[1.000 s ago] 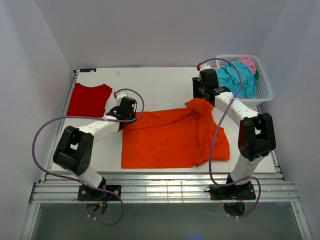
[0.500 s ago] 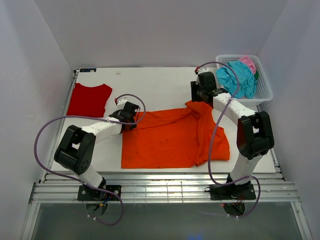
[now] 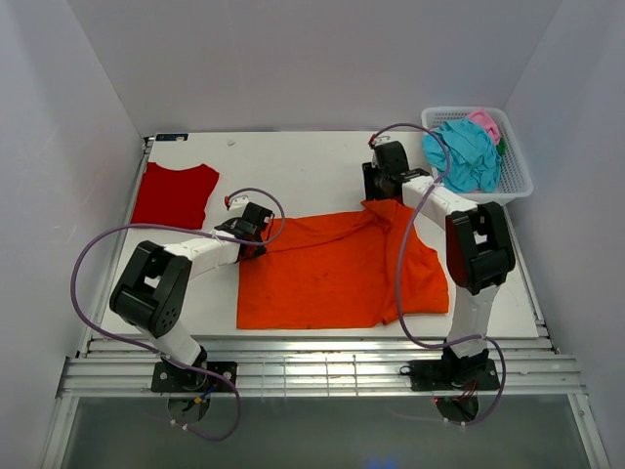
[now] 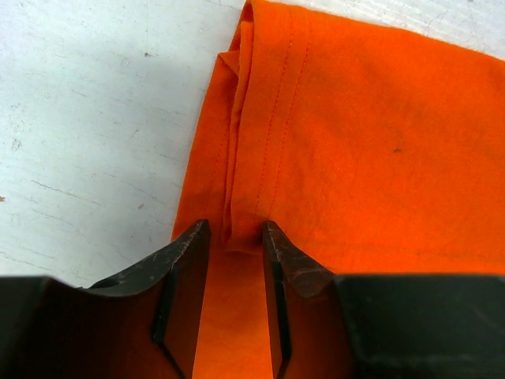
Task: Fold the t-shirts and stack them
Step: Flatten out the tshirt
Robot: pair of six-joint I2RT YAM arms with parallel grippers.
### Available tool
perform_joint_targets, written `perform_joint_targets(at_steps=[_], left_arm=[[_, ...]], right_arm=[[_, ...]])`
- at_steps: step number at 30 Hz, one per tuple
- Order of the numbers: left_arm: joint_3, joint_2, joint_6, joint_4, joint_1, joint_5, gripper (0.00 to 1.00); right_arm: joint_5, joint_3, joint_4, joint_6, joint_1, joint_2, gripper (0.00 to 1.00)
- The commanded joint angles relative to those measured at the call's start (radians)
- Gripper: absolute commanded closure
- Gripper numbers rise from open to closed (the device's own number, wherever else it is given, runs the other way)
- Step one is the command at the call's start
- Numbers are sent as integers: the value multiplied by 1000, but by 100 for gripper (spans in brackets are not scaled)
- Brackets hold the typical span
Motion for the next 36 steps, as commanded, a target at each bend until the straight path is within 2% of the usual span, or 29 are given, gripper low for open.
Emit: perform_joint_targets(at_steps=[1,7,15,28,31,32,33,34,35,36], left_arm=[[1,-8,-9,21,-3,5,57],[12,-5,-3,19,-2,5,58],[15,-15,3,12,-2,3,59],[15,-23,6,9,-2,-5,60],[15,-28,9,9,-2,-12,62],[15,-31,9,7,-2,-15,63],[14,-34,9,9,-3,-20,64],[15,-35,11,10,-2,-21,70],[15,-38,11,10,-2,-23,73],[18,-40,12,10,-2,-26,74]], right_arm=[[-21,96,-8,-18,5,53,51],[-39,171,-42,-20,13,125,52],[-45,113,-42,-17,28,143,52],[-27,169,-96,-10,41,245,53],[2,177,-94,-9,42,254,60],[7,185,-97,-10,42,257,70],[14,188,-97,-12,42,263,74],[18,194,-97,-13,42,266,78],[21,202,-97,-17,42,269,85],[28,205,-97,-18,42,274,88]])
